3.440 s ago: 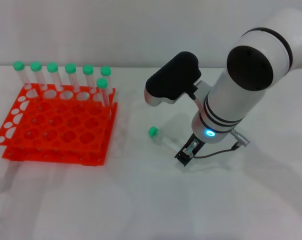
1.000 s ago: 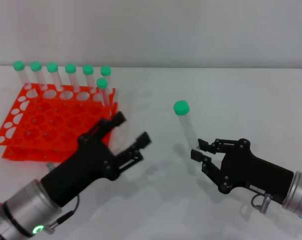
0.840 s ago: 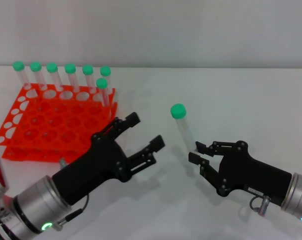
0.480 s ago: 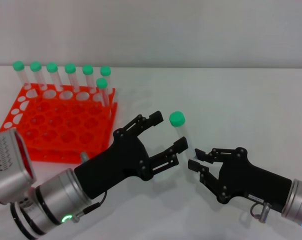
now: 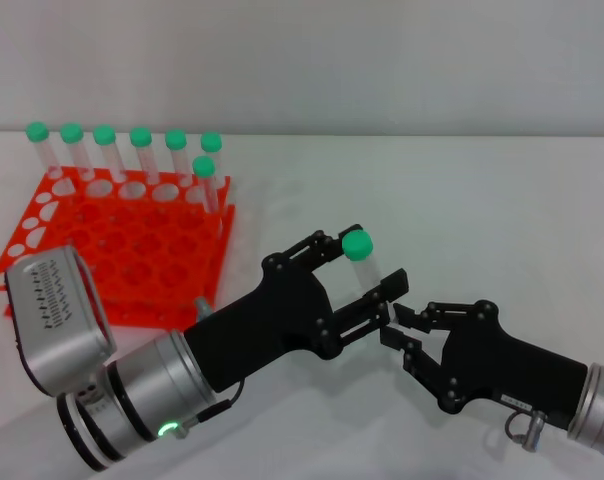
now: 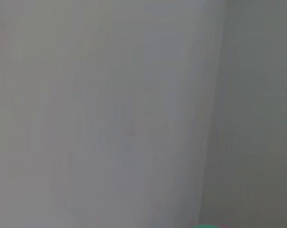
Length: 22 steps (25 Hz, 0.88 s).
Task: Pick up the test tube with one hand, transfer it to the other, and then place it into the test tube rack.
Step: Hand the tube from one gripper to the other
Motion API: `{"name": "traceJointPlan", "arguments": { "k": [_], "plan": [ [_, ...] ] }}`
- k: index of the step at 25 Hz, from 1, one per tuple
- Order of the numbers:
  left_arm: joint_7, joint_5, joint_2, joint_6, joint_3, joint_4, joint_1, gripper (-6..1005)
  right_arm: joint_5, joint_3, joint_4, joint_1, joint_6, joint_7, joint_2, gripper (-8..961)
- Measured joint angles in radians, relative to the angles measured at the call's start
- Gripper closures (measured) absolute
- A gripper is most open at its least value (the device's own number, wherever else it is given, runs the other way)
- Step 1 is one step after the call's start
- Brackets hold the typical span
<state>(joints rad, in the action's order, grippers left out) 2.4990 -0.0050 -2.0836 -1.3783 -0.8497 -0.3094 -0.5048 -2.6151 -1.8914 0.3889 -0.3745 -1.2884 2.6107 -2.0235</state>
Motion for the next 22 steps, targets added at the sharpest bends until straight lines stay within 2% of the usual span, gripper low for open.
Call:
{"name": "traceJointPlan", "arguments": {
  "k": [1,6,17,22],
  "plan": [
    [-0.001,0.002,0.0,0.001,0.0,-0.003,0.001,201,0.0,0.0,0.0,0.001,0.0,0.0,0.0,775],
    [-0.002,-0.002,-0.003,0.001,-0.005,-0.006,0.01,429,0.0,0.0,-0.001,0.005,0.0,0.0,0.003,777],
    [-0.001,-0.009,-0.003,-0.004,-0.007,-0.008,0.019,676,-0.001,0.005,-0.004,0.01,-0.004,0.0,0.006,785],
    [-0.002,-0.011,-0.002,-0.007,-0.009,-0.013,0.019,754,-0.001,0.01,-0.013,0.012,0.002,0.0,0.006,789]
  ]
}}
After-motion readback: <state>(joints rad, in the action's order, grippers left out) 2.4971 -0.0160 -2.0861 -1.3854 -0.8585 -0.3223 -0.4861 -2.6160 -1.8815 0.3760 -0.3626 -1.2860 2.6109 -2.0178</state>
